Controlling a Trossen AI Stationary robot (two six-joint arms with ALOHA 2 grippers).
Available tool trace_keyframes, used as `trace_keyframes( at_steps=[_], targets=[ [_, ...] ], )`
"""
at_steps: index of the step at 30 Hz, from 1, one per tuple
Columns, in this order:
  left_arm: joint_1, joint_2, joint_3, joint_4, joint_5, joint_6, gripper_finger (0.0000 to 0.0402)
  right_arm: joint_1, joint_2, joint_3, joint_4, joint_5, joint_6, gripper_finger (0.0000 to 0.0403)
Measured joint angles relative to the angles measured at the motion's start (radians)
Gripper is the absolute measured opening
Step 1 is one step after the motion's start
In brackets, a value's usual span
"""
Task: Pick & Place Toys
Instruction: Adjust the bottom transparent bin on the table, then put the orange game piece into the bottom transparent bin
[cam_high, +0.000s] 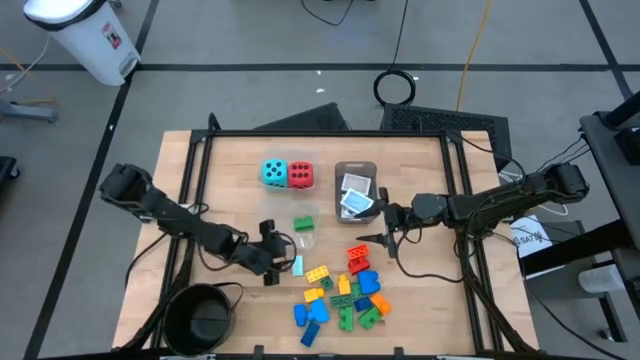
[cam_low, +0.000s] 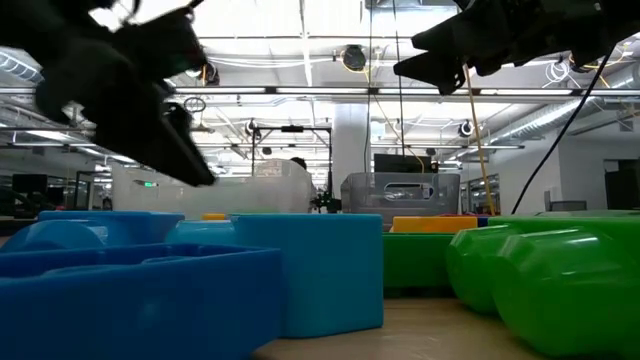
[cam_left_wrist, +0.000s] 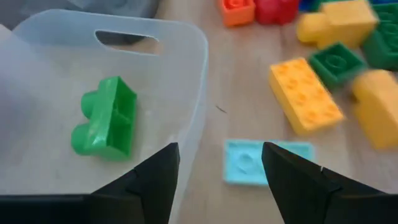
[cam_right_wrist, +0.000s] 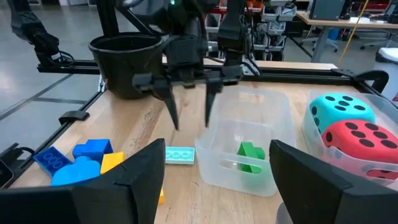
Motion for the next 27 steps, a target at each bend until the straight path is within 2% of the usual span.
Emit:
trace_keyframes(
  at_steps=[6,10,22,27],
  targets=[
    [0.095,0.060,0.000,0.154,0.007,0.113,0.0236,0.000,0.000,0.000,-0.002,0.000,-0.001,0.0253],
    [0.138,0.057,0.004,0.175,0.035,0.148,0.0237,0.000,0.000,0.000,-0.003,0.000,-0.001,0.0253],
    [0.118,-0.104,0.050,0.182,0.045,0.167,0.0237,0.010,0.000,0.000,-0.037,0.001,0.007,0.0254],
    [0.110,-0.155,0.050,0.180,0.044,0.167,0.0237,0.104,0.013,0.000,-0.110,-0.004,0.067,0.0254]
  ],
)
